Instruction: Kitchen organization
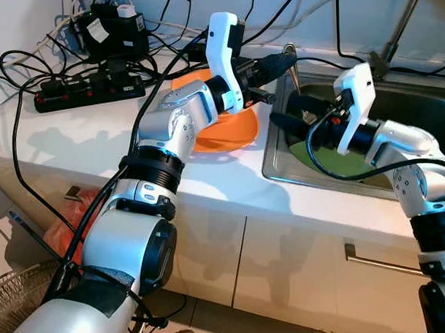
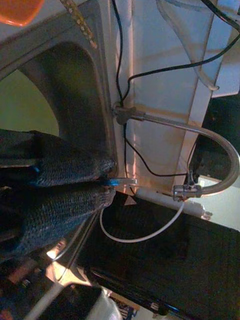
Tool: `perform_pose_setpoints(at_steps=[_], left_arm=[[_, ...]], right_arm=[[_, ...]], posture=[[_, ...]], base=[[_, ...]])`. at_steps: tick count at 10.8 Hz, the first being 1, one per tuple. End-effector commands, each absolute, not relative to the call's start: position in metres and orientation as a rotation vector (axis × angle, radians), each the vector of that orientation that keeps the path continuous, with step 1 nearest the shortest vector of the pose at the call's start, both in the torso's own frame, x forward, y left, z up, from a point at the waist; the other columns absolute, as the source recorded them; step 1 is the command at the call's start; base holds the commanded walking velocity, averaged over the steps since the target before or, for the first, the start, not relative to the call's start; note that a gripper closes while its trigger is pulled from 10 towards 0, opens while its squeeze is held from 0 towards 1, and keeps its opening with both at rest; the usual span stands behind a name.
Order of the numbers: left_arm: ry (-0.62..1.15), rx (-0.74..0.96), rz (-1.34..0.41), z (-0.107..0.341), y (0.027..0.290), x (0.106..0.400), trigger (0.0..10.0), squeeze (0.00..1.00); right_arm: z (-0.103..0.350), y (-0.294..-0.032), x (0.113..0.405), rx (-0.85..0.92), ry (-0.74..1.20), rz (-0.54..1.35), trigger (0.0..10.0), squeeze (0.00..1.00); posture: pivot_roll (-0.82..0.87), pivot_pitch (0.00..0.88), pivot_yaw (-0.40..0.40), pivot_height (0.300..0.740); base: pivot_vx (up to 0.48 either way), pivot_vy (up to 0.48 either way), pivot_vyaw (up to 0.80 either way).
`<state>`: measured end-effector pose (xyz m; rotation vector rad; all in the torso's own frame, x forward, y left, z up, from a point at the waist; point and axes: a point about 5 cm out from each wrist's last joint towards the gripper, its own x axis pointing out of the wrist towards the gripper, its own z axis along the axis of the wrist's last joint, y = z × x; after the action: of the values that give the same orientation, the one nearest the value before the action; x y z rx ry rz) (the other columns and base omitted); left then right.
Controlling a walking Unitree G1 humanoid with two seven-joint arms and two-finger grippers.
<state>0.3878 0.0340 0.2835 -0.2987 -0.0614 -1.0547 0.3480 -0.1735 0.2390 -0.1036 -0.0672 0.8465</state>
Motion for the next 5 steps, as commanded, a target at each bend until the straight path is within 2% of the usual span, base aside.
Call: perform_pose_setpoints(at_steps=[1,5], left_arm=[[-0.046,-0.276,-1.068,0.284,0.03,0.388,0.0,0.0],[-0.038,-0.271,-1.045,0.28,0.034,0.39,0.0,0.0]], right_arm=[[0.261,-0.182,0.348,-0.125,-0.156,0.842,10.0,0.0],[0.27,-0.199,0.342,-0.169,-0.143,0.875,10.0,0.0]], posture=[[0.01,0.005,0.009,0.74],[0.01,0.007,0.01,0.74]], base=[[0.0,0.0,0.0],[0.0,0.0,0.0]])
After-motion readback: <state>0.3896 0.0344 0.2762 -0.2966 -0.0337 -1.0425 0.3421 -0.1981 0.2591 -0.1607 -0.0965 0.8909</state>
